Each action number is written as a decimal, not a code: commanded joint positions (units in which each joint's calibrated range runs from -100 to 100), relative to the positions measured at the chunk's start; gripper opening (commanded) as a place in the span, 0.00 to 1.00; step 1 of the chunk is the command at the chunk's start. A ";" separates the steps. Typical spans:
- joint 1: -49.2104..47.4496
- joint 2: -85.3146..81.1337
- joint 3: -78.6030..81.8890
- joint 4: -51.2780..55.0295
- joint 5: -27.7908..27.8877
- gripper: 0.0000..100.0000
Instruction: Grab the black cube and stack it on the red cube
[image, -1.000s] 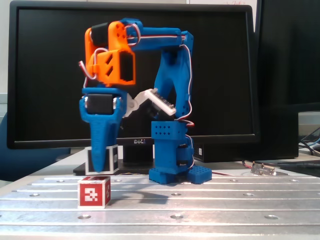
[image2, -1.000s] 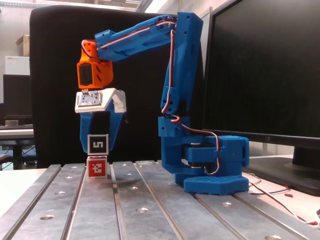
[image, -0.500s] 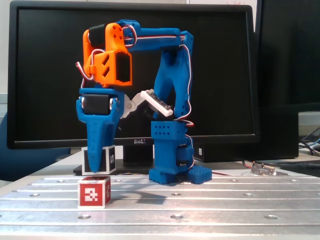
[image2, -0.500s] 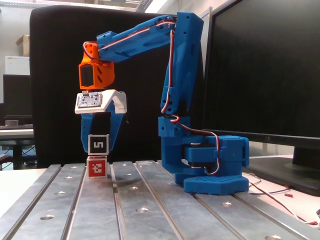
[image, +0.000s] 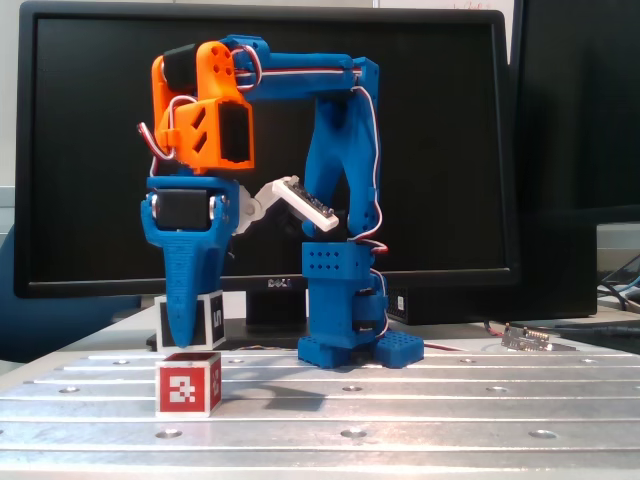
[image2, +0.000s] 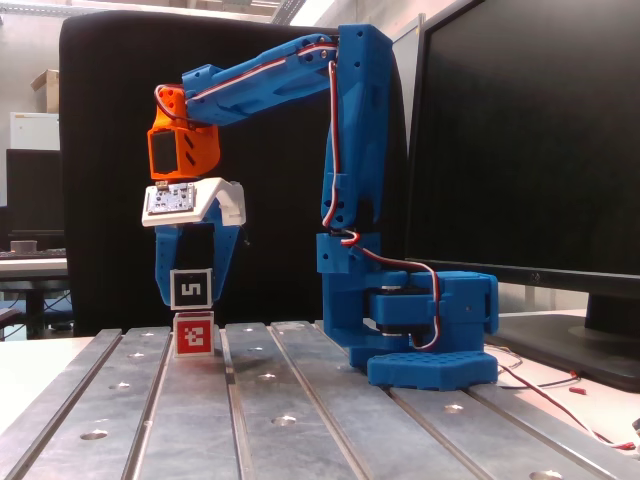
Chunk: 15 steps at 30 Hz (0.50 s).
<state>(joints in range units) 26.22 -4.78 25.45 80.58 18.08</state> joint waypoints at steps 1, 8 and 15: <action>-1.01 -0.23 -2.25 0.36 0.23 0.15; -0.79 0.18 -2.88 -0.33 0.23 0.15; -0.64 0.10 -2.88 -0.50 0.23 0.15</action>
<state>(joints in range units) 25.48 -4.44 24.73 80.32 18.08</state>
